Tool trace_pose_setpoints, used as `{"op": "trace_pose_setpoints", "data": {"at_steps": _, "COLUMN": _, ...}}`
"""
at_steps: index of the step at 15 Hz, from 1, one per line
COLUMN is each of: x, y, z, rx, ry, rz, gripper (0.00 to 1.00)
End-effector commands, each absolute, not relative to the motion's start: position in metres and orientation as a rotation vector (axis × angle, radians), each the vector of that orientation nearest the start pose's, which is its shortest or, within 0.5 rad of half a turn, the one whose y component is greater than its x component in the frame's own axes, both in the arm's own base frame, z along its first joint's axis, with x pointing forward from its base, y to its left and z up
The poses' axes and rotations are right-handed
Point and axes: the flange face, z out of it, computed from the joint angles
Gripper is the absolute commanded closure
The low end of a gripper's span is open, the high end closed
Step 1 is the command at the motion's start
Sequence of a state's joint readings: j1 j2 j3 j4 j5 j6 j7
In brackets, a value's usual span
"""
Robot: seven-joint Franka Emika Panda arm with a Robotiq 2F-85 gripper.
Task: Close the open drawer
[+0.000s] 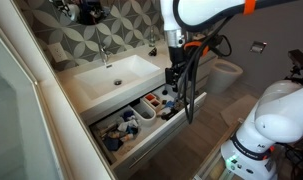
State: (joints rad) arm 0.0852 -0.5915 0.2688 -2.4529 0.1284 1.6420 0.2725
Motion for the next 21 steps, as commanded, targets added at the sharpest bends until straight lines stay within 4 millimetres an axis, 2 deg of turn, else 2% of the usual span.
{"op": "trace_pose_setpoints", "data": {"at_steps": 1, "x": 0.322, "y": 0.155, "z": 0.432, "rx": -3.197, "ry": 0.000, "rz": 0.429, "gripper": 0.00}}
{"op": "trace_pose_setpoints", "data": {"at_steps": 7, "x": 0.325, "y": 0.162, "z": 0.363, "rx": -3.192, "ry": -0.129, "rz": 0.539, "gripper": 0.00}}
{"op": "trace_pose_setpoints", "data": {"at_steps": 8, "x": 0.323, "y": 0.159, "z": 0.380, "rx": -3.213, "ry": -0.092, "rz": 0.508, "gripper": 0.00}}
{"op": "trace_pose_setpoints", "data": {"at_steps": 10, "x": 0.323, "y": 0.159, "z": 0.365, "rx": -3.207, "ry": -0.109, "rz": 0.547, "gripper": 0.00}}
{"op": "trace_pose_setpoints", "data": {"at_steps": 14, "x": 0.325, "y": 0.159, "z": 0.361, "rx": -3.203, "ry": -0.114, "rz": 0.561, "gripper": 0.00}}
{"op": "trace_pose_setpoints", "data": {"at_steps": 20, "x": 0.332, "y": 0.177, "z": 0.322, "rx": -3.181, "ry": -0.173, "rz": 0.634, "gripper": 0.00}}
{"op": "trace_pose_setpoints", "data": {"at_steps": 21, "x": 0.333, "y": 0.180, "z": 0.316, "rx": -3.184, "ry": -0.183, "rz": 0.636, "gripper": 0.11}}
